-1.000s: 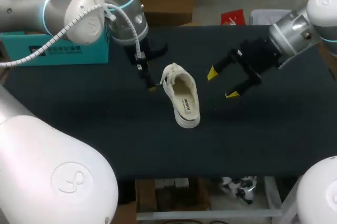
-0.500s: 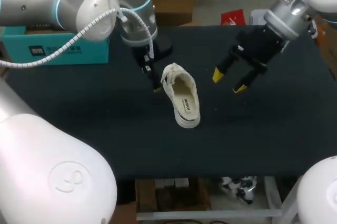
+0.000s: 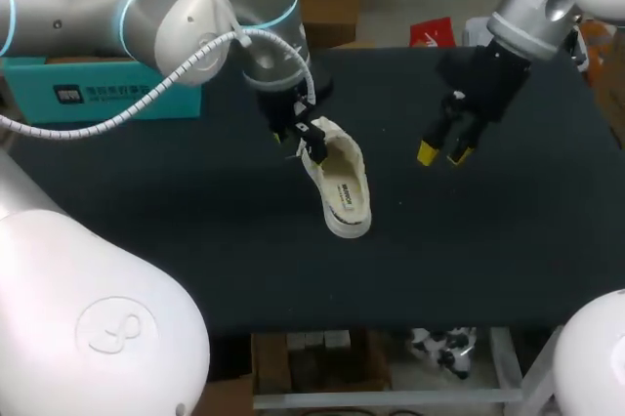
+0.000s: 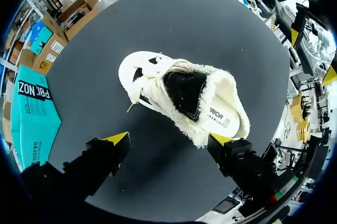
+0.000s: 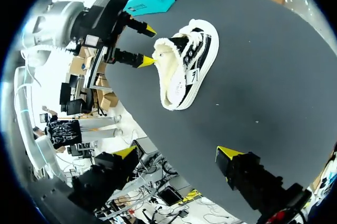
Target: Open the shoe tongue, take the insole out of the shoe, put the insole back into the shoe, and pack the shoe into the shoebox
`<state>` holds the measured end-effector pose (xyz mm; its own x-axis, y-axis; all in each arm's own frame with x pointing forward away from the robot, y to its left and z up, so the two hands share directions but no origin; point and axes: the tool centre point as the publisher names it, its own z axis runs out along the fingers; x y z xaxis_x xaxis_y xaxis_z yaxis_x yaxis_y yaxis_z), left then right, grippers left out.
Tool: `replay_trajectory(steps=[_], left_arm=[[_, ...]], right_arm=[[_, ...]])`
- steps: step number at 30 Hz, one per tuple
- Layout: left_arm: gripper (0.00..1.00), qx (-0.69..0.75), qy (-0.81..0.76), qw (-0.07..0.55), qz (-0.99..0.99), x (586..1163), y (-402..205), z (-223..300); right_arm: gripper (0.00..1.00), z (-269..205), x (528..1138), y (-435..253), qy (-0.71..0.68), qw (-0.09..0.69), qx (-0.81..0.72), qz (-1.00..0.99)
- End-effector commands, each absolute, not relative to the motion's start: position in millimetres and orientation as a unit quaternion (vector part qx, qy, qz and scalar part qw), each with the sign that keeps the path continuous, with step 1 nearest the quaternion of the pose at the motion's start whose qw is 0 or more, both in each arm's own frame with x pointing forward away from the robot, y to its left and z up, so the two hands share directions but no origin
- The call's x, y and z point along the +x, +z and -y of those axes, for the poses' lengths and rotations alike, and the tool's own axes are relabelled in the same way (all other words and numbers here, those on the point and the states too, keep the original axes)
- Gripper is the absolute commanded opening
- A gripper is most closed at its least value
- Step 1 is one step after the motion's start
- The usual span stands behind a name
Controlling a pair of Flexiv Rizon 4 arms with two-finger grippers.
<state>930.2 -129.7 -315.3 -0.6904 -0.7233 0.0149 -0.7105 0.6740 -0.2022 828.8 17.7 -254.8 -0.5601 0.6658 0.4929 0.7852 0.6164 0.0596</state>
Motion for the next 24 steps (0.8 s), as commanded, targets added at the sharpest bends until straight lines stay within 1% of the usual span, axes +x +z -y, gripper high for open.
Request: replay_trajectory(steps=[1, 4, 6, 22, 23, 24], left_arm=[[1.0, -0.393, -0.106, 0.037, -0.913, 926, -317, 124], [1.0, -0.393, -0.106, 0.037, -0.913, 926, -317, 124], [1.0, -0.393, -0.106, 0.037, -0.913, 926, -317, 124], [1.0, -0.393, -0.106, 0.037, -0.913, 926, -317, 124], [1.0, -0.395, -0.103, 0.037, -0.912, 926, -319, 126], [1.0, -0.43, -0.103, 0.029, -0.896, 923, -323, 130]], right_arm=[[1.0, -14, 818, -245, -0.08, 0.14, -0.291, 0.943], [1.0, -5, 810, -245, -0.047, 0.1, -0.172, 0.979], [1.0, 6, 808, -247, -0.048, 0.089, -0.127, 0.987], [1.0, 10, 810, -249, -0.057, 0.086, -0.125, 0.987], [1.0, 12, 810, -250, -0.058, 0.083, -0.121, 0.987], [1.0, 17, 810, -252, -0.058, 0.077, -0.105, 0.99]])
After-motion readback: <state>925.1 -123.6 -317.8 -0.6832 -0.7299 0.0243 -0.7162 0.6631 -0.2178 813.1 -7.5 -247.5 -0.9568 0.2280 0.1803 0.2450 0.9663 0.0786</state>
